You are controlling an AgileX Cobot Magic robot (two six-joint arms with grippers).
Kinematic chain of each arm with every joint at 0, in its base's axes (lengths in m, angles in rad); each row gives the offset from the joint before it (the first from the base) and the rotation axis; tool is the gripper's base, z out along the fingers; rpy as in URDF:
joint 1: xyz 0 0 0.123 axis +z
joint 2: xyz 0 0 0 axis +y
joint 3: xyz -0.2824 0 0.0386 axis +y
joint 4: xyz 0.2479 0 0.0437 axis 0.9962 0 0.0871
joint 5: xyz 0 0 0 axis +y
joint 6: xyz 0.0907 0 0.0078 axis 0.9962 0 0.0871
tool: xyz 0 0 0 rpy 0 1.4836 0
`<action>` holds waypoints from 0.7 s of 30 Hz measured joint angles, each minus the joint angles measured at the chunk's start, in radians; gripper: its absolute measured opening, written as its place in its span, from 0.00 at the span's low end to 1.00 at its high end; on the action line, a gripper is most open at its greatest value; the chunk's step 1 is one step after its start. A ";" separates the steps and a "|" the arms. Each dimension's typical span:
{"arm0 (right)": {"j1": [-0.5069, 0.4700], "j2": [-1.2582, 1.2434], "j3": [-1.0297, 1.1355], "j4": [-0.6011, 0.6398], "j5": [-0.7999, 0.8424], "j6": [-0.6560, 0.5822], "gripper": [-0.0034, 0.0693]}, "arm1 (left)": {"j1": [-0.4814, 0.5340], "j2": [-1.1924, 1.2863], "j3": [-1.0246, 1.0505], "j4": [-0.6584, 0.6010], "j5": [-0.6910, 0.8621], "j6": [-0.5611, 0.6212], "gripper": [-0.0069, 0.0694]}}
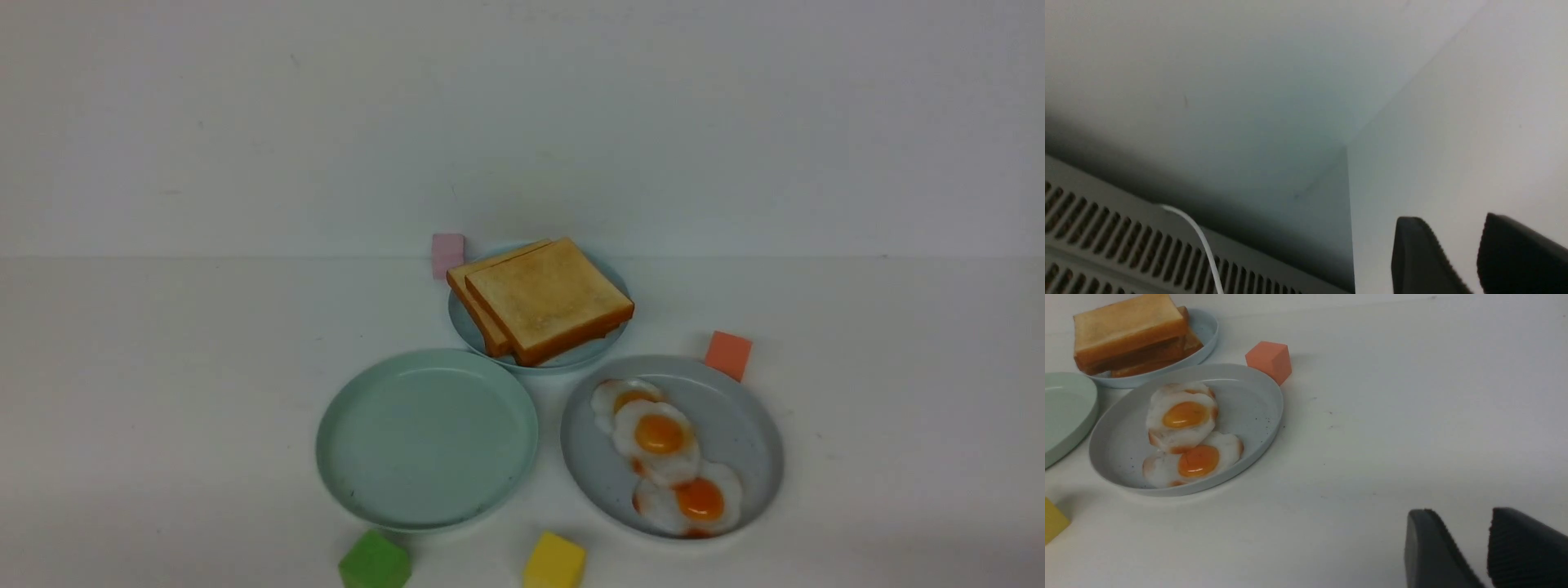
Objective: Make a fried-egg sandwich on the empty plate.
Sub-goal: Use the left arm to grab a slice of bread
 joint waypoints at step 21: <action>0.000 0.000 0.000 0.000 0.000 0.000 0.38 | 0.000 0.000 0.000 -0.261 -0.110 -0.250 0.40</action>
